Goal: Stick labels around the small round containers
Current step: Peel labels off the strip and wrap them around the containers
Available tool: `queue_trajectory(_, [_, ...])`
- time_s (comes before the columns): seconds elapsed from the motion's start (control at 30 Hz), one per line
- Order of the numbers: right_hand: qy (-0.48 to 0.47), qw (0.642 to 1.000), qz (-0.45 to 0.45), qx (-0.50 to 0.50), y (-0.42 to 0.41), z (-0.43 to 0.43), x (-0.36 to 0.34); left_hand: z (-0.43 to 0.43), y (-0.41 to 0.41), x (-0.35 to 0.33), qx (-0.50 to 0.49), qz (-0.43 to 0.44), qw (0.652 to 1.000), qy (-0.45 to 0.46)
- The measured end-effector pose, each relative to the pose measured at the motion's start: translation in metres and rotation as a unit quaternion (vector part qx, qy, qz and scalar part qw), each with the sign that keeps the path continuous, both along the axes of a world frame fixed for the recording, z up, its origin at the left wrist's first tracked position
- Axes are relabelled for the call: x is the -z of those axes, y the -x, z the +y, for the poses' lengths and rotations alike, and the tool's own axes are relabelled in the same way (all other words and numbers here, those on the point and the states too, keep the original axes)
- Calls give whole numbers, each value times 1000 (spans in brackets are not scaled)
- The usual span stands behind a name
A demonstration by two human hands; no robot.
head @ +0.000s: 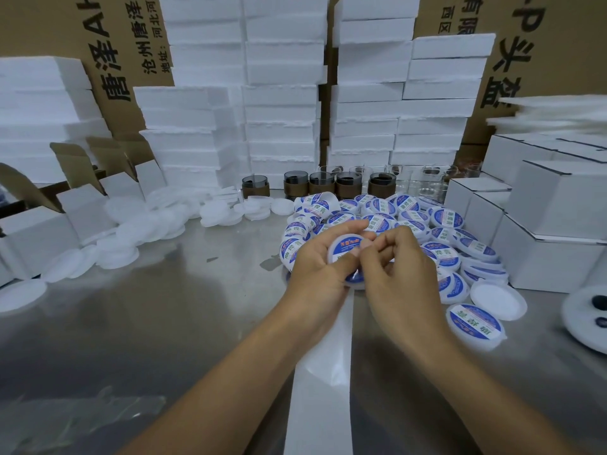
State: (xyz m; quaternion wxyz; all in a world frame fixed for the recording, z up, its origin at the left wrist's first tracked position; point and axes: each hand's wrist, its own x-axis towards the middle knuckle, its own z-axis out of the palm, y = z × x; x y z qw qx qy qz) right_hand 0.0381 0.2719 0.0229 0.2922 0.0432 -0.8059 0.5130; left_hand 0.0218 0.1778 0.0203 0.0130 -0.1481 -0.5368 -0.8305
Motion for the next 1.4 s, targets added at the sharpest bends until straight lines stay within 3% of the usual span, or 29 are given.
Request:
queue_trajectory(0.13, [-148, 988, 16, 29, -2, 2, 1, 3, -1, 3, -17, -1, 999, 31])
queue_trajectory(0.23, [-298, 949, 11, 98, -3, 7, 2, 5, 0, 3, -34, -5, 999, 29])
queue_trajectory(0.3, [-324, 939, -4, 114, -2, 10, 2, 4, 1, 2, -33, -12, 999, -2])
queue_trajectory(0.4, [-237, 969, -29, 66, -1, 10, 1, 2, 2, 0, -22, -18, 999, -46])
queue_trajectory(0.47, [-86, 995, -57, -13, 3, 9, 0, -1, 3, -1, -7, -26, 997, -69])
queue_trajectory(0.53, [49, 992, -82, -85, 6, 9, -4, -4, 5, -2, 6, -31, 997, -74])
queue_trajectory(0.6, [99, 983, -88, -130, 8, 10, -5, -6, 5, -3, 14, -32, 997, -70])
queue_trajectory(0.87, [184, 979, -38, -82, 13, 18, -4, -9, 5, 4, -29, -11, 997, 72])
queue_trajectory(1.07, [109, 984, -56, -130, 8, 11, -3, -12, 7, 2, -84, -9, 993, 79])
queue_trajectory(1.4, [157, 981, -42, -104, 9, 12, -3, -12, 8, 4, -82, 2, 992, 93])
